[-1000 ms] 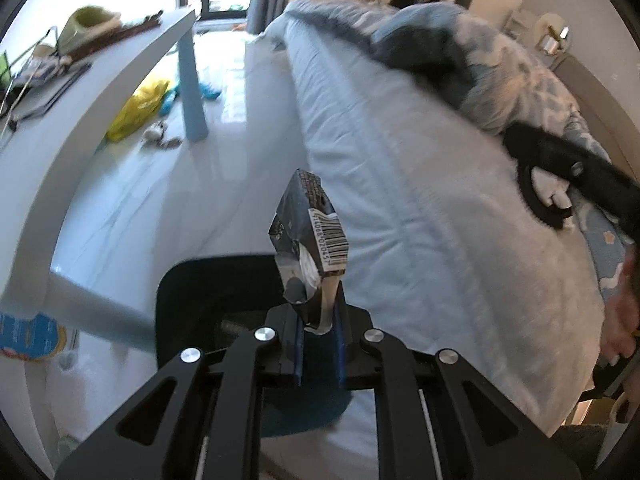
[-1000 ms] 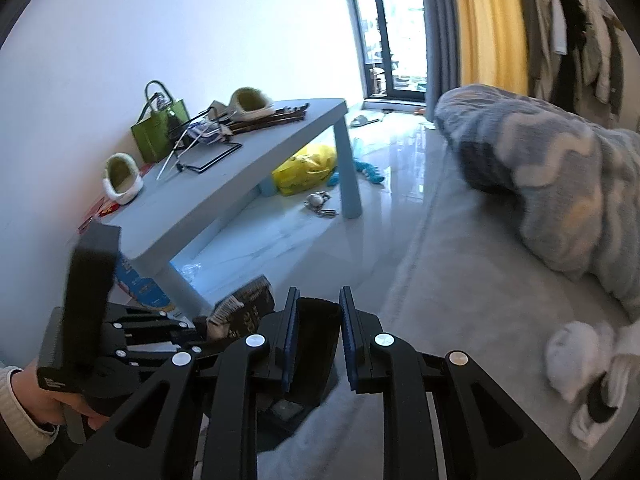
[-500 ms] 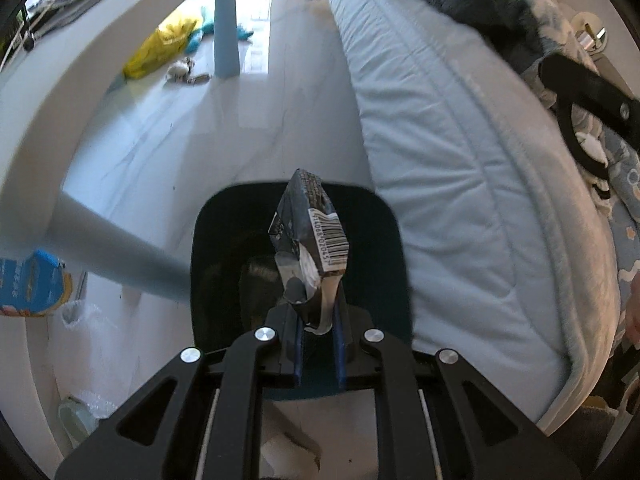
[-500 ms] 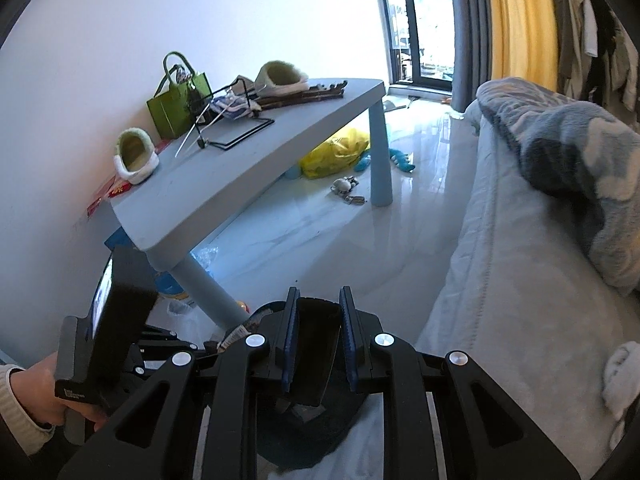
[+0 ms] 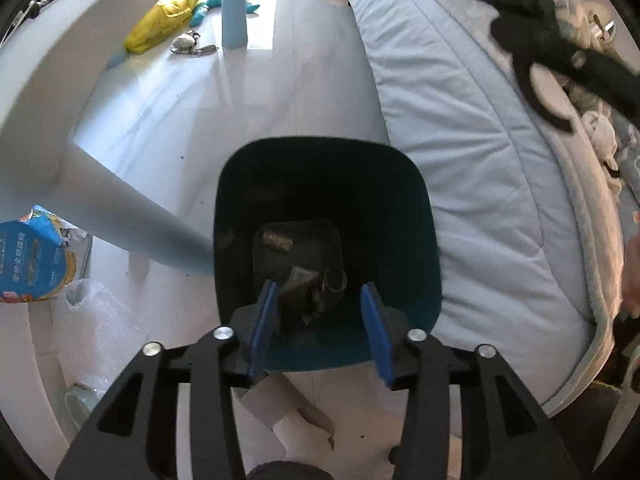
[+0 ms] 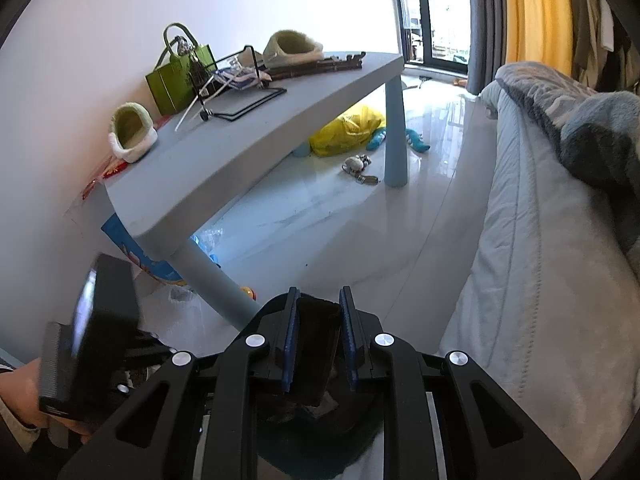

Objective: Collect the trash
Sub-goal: 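Open the left tool to drop the package while the right tool releases the phone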

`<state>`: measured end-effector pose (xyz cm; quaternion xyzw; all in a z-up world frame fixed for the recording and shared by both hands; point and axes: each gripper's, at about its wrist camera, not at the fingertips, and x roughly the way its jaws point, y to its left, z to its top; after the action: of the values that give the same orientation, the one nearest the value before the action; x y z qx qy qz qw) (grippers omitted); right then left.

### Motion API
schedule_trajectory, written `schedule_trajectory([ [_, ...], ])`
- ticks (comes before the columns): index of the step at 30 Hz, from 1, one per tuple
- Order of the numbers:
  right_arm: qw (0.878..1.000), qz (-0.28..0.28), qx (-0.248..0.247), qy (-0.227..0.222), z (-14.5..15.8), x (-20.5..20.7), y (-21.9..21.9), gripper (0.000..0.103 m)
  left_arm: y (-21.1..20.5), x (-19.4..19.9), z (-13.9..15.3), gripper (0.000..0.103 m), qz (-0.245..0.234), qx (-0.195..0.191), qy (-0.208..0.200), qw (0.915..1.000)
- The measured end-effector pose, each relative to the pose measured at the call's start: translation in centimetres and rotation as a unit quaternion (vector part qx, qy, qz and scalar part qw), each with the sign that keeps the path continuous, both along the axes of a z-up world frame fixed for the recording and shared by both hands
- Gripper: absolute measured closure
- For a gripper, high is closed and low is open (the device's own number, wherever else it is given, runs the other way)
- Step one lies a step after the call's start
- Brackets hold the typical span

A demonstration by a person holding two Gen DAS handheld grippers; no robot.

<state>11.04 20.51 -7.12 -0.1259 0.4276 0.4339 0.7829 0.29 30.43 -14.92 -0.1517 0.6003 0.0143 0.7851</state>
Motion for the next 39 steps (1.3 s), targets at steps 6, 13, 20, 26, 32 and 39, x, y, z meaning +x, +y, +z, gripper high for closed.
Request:
schedule_trajectory([
  [6, 1.0, 0.005, -0.024, 0.01, -1.7, -0.1, 1.2, 0.083, 1.2, -0.5, 1.4, 0.054, 0.016, 0.002, -0.027, 0.9995],
  [13, 0.998, 0.008, -0.057, 0.031, -4.2, -0.2, 2.4, 0.083, 2.7, -1.4, 5.2, 0.061, 0.039, 0.015, -0.101, 0.994],
  [20, 0.993, 0.022, -0.095, 0.059, -7.1, -0.8, 3.6, 0.083, 3.8, -2.3, 8.2, 0.07, 0.062, 0.017, -0.16, 0.9851],
  [26, 0.988, 0.039, -0.125, 0.077, -9.3, -1.8, 4.5, 0.083, 3.4, -2.2, 9.7, 0.071, 0.058, 0.02, -0.185, 0.9808],
  [32, 0.978, 0.063, -0.17, 0.098, -11.6, -2.9, 5.0, 0.083, 3.4, -2.4, 10.7, 0.071, 0.062, 0.021, -0.202, 0.9772],
  [39, 0.97, 0.075, -0.2, 0.113, -12.8, -3.9, 4.6, 0.076, 3.5, -2.4, 11.6, 0.071, 0.071, 0.02, -0.214, 0.974],
])
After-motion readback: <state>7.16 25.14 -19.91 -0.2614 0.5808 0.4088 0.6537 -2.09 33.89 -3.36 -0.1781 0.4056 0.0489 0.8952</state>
